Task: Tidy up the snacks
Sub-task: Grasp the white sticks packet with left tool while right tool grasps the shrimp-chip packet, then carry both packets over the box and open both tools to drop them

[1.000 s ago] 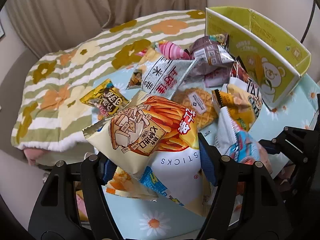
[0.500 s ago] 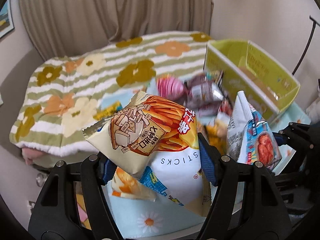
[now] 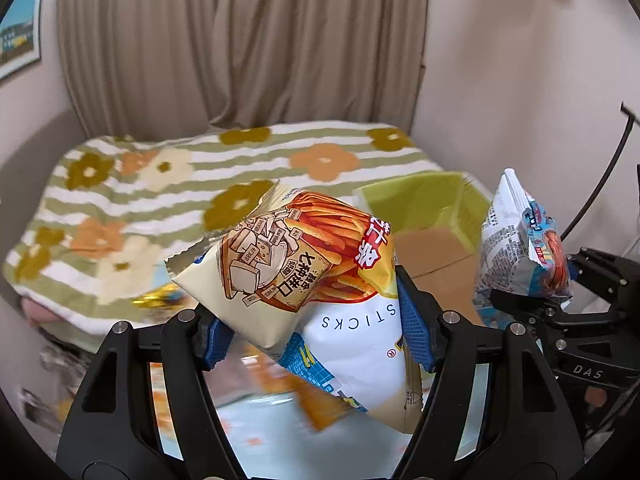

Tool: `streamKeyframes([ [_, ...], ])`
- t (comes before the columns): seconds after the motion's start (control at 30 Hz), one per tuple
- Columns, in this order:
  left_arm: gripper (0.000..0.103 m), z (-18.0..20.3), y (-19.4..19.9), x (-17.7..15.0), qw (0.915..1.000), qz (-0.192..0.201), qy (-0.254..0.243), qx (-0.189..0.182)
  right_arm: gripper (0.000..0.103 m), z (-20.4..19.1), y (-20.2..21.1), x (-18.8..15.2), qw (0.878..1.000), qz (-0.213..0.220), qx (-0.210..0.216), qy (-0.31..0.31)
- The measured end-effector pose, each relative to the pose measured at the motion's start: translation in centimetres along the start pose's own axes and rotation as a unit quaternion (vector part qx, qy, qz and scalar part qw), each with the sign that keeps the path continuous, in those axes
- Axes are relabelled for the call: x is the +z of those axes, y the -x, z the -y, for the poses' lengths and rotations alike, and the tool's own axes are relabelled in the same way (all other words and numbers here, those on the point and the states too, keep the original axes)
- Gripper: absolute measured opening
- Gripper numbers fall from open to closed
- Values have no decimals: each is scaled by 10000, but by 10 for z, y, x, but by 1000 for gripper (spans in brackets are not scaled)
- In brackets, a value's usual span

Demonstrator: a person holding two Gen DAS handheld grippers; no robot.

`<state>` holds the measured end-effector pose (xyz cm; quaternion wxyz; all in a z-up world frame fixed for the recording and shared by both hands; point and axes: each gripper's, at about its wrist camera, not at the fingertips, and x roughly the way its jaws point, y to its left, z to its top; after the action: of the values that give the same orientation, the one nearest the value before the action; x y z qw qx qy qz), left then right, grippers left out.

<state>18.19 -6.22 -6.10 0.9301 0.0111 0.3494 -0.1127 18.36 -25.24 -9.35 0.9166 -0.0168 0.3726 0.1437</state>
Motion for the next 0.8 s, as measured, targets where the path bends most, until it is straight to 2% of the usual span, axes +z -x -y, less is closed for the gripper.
streamKeyframes([
  [0.17,67,62,-36,15,9995,-169,130,-249,49,59,7,1,9998,-66,-157,-69],
  [0.33,67,111,-77,14,9970,-617,185,-423,49,100,-4,-3,9991,-330,-190,-168],
  [0.5,67,142,-113,3,9928,-1089,30,-503,49,127,-14,-12,9975,-530,-103,-456],
  [0.6,68,148,-131,-5,9910,-1253,-144,-443,49,136,-21,-16,9959,-672,-129,-588],
  [0.7,80,154,-141,-10,9889,-1381,-311,-445,49,141,-22,-20,9939,-792,-171,-744],
  [0.77,103,150,-144,-12,9873,-1478,-334,-466,49,145,-24,-21,9925,-876,-201,-826],
  [0.8,103,149,-143,-14,9872,-1493,-336,-455,49,146,-25,-21,9919,-904,-185,-869],
])
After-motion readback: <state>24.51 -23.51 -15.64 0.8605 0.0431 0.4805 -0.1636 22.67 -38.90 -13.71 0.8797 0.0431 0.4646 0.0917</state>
